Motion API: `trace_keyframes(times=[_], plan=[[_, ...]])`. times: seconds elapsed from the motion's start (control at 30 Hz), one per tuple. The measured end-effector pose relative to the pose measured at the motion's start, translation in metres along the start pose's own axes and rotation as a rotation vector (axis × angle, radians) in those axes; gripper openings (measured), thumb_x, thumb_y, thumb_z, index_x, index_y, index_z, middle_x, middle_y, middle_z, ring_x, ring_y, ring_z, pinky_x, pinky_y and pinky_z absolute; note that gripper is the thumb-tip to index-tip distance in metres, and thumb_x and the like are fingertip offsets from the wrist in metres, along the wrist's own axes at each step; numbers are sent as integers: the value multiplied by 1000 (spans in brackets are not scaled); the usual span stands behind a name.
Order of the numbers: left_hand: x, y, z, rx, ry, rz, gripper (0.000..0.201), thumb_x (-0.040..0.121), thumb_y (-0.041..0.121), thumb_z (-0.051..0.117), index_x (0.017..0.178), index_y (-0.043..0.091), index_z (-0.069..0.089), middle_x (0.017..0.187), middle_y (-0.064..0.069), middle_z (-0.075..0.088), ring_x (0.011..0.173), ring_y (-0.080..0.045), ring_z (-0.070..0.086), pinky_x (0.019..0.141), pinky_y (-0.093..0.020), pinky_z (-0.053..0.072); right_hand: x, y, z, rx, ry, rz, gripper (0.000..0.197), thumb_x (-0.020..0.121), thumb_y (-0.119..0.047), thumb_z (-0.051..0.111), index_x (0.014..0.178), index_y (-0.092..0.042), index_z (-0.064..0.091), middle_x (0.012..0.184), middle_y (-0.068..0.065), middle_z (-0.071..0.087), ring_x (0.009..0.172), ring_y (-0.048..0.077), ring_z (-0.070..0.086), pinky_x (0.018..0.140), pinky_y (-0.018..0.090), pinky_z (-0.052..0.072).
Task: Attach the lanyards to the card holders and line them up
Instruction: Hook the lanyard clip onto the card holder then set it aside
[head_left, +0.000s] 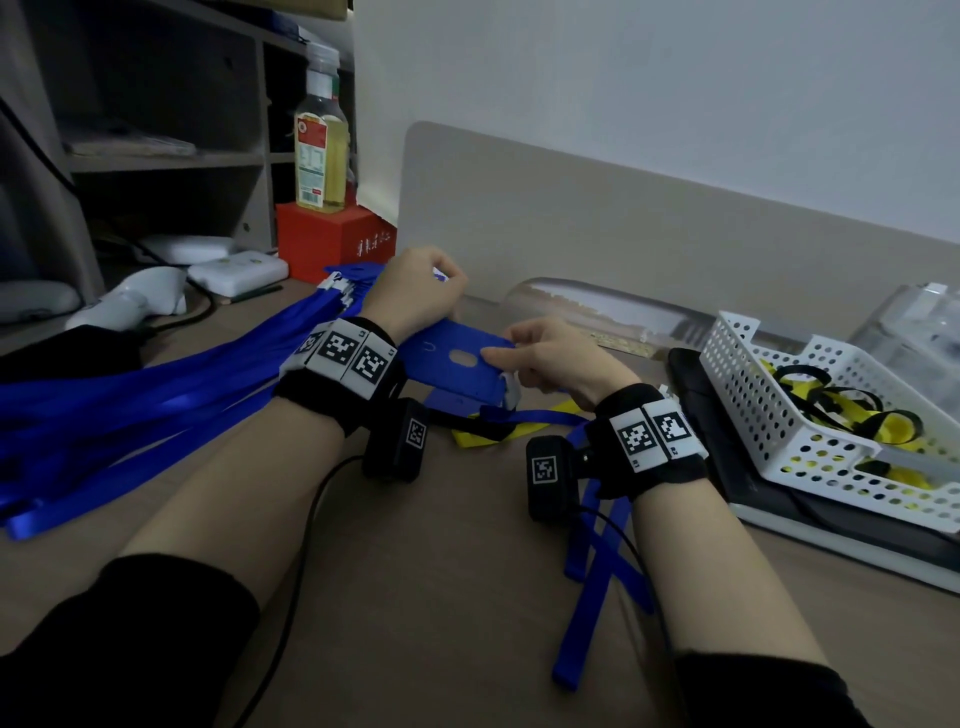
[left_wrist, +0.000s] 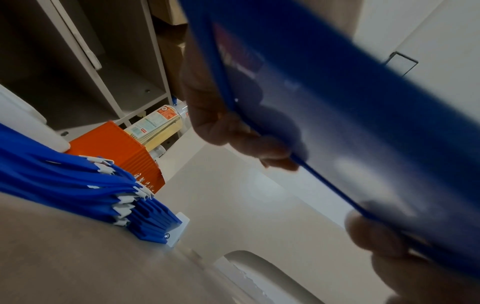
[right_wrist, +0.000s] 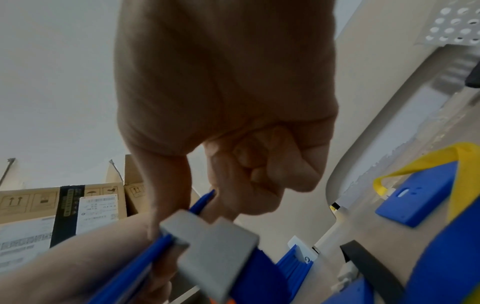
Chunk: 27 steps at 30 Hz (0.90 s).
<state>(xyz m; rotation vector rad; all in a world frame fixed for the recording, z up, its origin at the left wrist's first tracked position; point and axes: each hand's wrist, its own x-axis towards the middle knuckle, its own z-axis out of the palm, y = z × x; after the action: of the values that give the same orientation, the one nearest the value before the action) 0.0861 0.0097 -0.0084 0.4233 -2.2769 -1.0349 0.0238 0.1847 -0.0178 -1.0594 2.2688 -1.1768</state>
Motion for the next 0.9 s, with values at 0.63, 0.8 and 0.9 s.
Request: trace_keyframes(times=[0.63,0.8,0.9], plan=[[-29,31,11,-624,-364,-261,47,96,52,42,102,11,64,75,-2,67,76,-20,65,85,-35,53,32,-35,-12,1037,306,129,5,95,-13,56,95,-13,51,79,1,61,45,3,58,29,15,19],[-35,28,-10,-561,-359,-221,28,100,32,46,87,12,60,56,3,34,42,-10,32,43,-19,34,42,-39,-15,1040,375,161,10,95,-15,57,86,-14,52,68,-1,59,40,2,57,29,14,18],[-33,16,-31,-499,-303,-250,30,101,33,44,86,13,61,57,4,30,43,-9,24,40,-19,21,53,-38,-14,1024,378,173,9,96,-15,56,88,-14,52,69,-1,59,41,3,58,29,14,18]])
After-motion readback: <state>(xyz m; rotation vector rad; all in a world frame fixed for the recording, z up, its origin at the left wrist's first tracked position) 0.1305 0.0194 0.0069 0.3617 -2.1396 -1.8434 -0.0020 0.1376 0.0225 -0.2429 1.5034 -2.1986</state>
